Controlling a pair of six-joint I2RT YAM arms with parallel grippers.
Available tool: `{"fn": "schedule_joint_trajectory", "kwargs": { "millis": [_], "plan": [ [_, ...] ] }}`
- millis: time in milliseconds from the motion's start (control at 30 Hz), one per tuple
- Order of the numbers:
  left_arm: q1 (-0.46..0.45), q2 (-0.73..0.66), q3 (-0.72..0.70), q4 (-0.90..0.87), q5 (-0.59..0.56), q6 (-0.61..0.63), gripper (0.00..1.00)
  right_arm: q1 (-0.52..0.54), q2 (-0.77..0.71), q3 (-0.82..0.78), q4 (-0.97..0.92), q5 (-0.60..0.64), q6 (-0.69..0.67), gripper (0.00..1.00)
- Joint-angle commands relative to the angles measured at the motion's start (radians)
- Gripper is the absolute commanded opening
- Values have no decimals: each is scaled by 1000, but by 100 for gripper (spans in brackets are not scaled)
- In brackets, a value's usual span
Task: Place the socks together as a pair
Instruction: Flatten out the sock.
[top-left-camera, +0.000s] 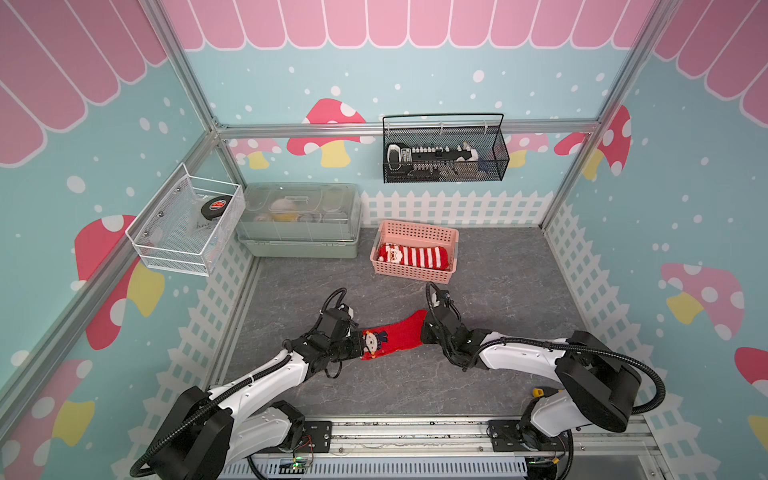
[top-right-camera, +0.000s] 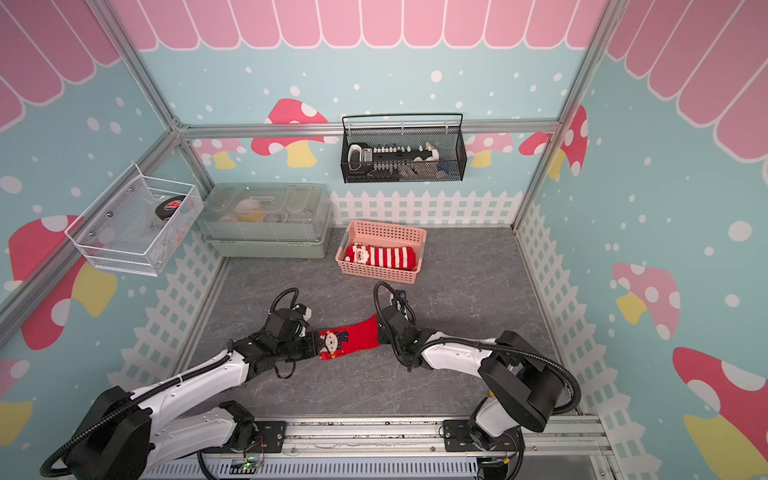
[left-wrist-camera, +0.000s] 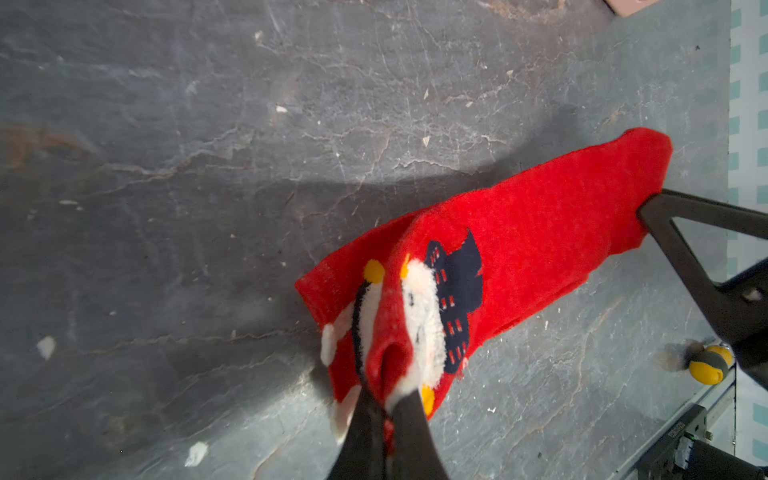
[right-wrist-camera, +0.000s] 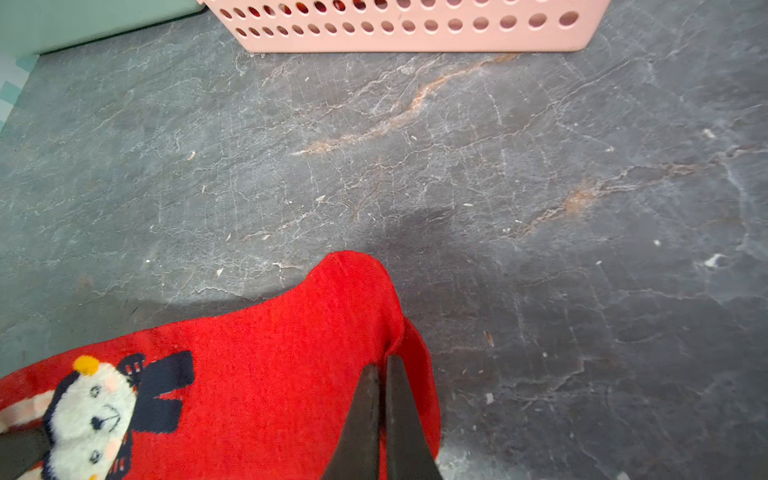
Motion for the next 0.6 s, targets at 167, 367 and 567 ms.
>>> {"fn": "schedule_joint_trajectory", "kwargs": {
  "millis": [167, 367, 567],
  "plan": [
    [-5, -102, -46, -5, -27, -46, 0, 8, 15, 10, 2, -2, 34, 0],
    [-6, -154, -70, -4, 13, -97, 0, 9, 15, 8, -4, -16, 36, 0],
    [-6, -234, -128, -3, -21, -133, 0, 11, 36, 27, -45, -22, 33, 0]
  ]
}}
